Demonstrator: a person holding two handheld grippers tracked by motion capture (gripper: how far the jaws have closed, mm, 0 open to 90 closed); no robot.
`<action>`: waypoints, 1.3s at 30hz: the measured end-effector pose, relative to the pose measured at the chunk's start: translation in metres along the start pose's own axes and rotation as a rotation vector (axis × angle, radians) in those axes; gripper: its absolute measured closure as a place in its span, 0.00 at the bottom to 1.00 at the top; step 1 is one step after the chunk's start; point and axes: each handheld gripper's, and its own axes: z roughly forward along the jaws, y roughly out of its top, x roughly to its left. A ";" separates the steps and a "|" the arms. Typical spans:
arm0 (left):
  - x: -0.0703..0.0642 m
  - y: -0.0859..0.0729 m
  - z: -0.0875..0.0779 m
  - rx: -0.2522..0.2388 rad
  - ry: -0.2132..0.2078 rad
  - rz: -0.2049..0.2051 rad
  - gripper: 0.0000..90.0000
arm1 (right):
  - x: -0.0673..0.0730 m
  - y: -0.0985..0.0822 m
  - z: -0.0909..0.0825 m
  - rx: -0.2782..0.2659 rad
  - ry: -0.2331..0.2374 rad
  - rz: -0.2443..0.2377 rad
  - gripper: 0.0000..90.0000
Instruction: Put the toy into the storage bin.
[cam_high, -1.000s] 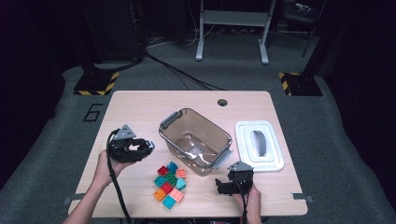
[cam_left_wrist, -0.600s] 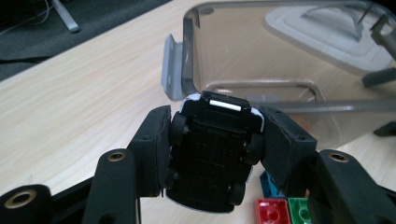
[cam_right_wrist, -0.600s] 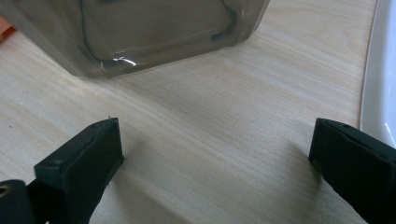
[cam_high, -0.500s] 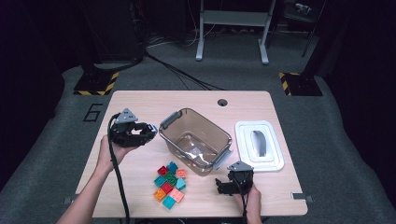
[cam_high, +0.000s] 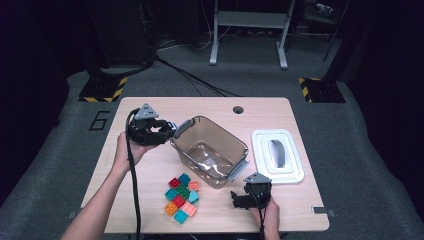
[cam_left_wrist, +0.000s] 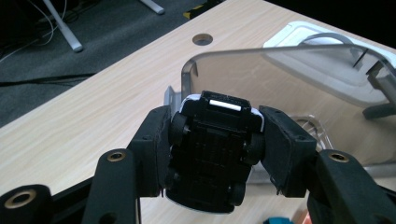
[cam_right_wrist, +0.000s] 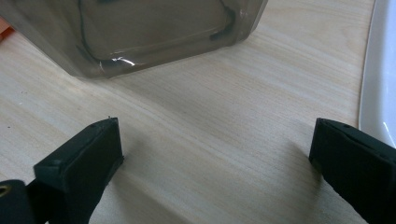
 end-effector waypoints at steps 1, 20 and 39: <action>0.000 0.002 0.002 0.004 0.001 0.010 0.52 | 0.000 0.000 0.000 0.003 -0.002 -0.002 0.02; -0.017 0.012 0.047 0.060 0.001 0.022 0.52 | 0.000 0.000 0.000 0.000 -0.008 0.002 0.02; -0.030 -0.009 0.062 0.136 -0.047 0.028 0.51 | 0.000 0.000 0.000 -0.002 -0.011 0.004 0.02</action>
